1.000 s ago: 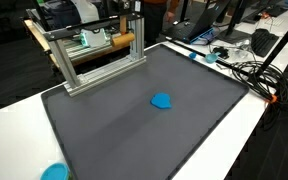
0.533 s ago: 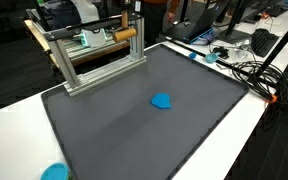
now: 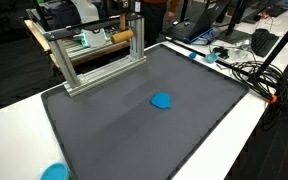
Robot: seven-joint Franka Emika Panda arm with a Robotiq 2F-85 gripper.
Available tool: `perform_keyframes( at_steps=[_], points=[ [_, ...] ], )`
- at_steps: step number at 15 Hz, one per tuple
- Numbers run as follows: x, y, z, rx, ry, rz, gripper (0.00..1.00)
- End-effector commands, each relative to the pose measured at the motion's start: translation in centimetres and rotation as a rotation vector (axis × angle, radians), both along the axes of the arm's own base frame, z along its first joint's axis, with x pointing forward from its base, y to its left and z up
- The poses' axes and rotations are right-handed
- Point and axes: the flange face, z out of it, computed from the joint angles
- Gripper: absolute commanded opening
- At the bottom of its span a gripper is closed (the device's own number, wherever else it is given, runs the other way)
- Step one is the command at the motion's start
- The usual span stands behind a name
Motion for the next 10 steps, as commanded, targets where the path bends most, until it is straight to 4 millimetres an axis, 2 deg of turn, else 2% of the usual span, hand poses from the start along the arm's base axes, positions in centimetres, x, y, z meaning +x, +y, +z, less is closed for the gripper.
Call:
perform_keyframes(
  at_steps=[1, 4, 5, 6, 10],
  points=[
    [-1.8, 0.3, -0.5, 0.015, 0.0, -0.008, 0.22],
    [-2.4, 0.1, -1.4, 0.038, -0.006, -0.002, 0.22],
    [-2.6, 0.1, -1.7, 0.038, -0.004, 0.002, 0.72],
    [-2.7, 0.1, -1.8, 0.042, -0.012, 0.004, 0.73],
    [-3.1, 0.2, -2.0, 0.053, -0.034, 0.016, 0.98]
  ],
)
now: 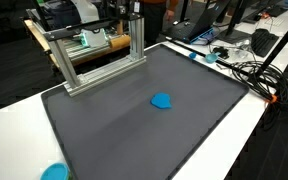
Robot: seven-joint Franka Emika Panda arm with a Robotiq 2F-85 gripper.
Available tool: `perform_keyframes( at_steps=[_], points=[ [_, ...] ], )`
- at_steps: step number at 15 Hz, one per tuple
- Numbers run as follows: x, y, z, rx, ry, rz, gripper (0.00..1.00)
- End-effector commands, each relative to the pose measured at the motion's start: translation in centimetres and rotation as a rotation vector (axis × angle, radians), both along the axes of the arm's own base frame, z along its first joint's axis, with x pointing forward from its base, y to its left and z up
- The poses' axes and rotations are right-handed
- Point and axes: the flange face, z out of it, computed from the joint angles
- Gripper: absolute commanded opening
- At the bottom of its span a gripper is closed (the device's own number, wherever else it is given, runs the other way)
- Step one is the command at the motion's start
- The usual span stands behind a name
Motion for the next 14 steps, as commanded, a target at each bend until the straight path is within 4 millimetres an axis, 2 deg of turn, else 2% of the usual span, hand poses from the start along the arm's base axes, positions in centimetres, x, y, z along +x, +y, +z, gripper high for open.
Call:
perform_keyframes(
  at_steps=[1, 5, 8, 12, 14],
  points=[
    [-1.4, -0.1, 0.6, 0.02, -0.039, 0.017, 1.0],
    [-1.8, -1.3, 1.7, -0.028, -0.004, 0.02, 1.0],
    [-1.8, -0.8, 1.7, -0.018, 0.022, 0.072, 1.0],
    [-2.0, -0.7, 2.4, 0.069, -0.025, 0.215, 1.0],
    [-2.0, -1.1, 2.6, 0.046, -0.008, 0.214, 1.0]
  ],
)
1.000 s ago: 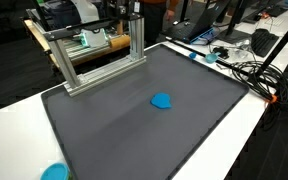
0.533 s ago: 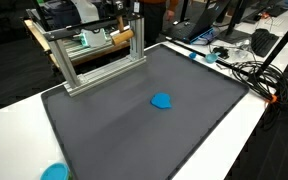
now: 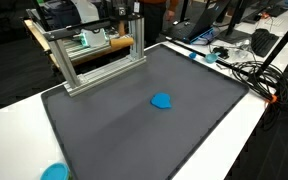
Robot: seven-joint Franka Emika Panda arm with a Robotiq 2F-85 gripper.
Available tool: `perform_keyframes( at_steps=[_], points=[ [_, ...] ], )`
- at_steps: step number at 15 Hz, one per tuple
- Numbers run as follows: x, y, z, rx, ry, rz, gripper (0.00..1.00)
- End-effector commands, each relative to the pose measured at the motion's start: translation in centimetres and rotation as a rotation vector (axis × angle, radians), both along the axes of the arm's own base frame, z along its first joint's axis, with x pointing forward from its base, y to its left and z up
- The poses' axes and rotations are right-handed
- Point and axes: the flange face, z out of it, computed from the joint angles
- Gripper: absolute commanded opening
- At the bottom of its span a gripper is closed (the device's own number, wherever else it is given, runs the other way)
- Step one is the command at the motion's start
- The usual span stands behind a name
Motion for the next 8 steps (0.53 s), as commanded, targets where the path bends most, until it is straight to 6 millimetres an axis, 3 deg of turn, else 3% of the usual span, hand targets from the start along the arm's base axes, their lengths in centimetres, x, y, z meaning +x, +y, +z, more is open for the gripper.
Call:
perform_keyframes(
  at_steps=[1, 5, 8],
  points=[
    [-0.7, -0.8, 1.5, 0.013, -0.015, 0.037, 1.0],
    [-1.3, -3.3, 4.2, -0.055, -0.055, -0.011, 1.0],
    [-1.6, -4.3, 7.1, -0.091, -0.183, 0.01, 1.0]
  ],
)
